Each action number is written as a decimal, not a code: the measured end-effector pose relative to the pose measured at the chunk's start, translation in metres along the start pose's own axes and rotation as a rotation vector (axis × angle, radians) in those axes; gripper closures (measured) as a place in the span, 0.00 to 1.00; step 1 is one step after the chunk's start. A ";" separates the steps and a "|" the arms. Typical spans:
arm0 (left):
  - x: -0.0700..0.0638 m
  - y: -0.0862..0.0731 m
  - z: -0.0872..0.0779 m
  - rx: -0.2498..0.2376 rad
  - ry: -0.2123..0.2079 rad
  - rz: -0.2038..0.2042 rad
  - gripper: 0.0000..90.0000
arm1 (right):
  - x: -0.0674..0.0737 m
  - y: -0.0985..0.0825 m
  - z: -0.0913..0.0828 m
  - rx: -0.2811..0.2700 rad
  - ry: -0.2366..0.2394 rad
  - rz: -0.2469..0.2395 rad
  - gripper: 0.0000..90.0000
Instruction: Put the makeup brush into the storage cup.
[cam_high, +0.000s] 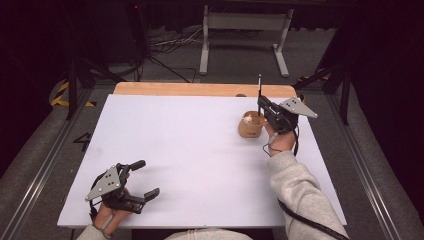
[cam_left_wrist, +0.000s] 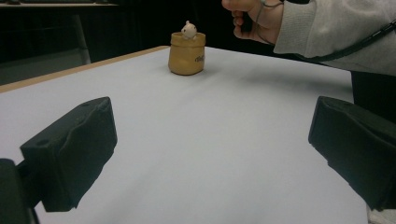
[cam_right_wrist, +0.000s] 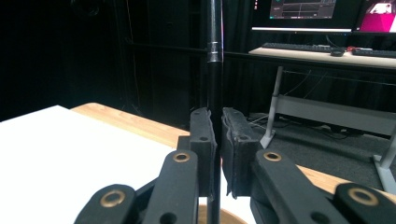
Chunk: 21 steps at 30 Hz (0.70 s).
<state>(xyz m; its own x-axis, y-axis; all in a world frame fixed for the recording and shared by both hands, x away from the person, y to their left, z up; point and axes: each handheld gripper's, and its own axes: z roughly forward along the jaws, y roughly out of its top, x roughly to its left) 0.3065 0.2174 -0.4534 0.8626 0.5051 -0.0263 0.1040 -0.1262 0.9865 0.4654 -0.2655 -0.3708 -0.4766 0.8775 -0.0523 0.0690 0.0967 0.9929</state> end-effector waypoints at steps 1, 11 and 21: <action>0.000 0.000 0.000 0.000 0.000 0.000 0.02 | 0.000 -0.002 0.001 0.004 -0.002 0.000 0.93; -0.001 0.002 -0.002 -0.010 -0.002 -0.002 0.02 | -0.005 -0.019 0.006 0.024 -0.011 0.013 0.93; -0.002 0.003 -0.003 -0.021 0.007 0.002 0.02 | -0.009 -0.033 0.008 0.048 -0.019 0.029 0.93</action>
<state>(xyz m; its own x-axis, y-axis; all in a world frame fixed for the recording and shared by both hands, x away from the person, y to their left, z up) 0.3036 0.2186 -0.4495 0.8596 0.5105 -0.0229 0.0915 -0.1097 0.9897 0.4744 -0.2728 -0.4038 -0.4570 0.8891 -0.0265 0.1246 0.0935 0.9878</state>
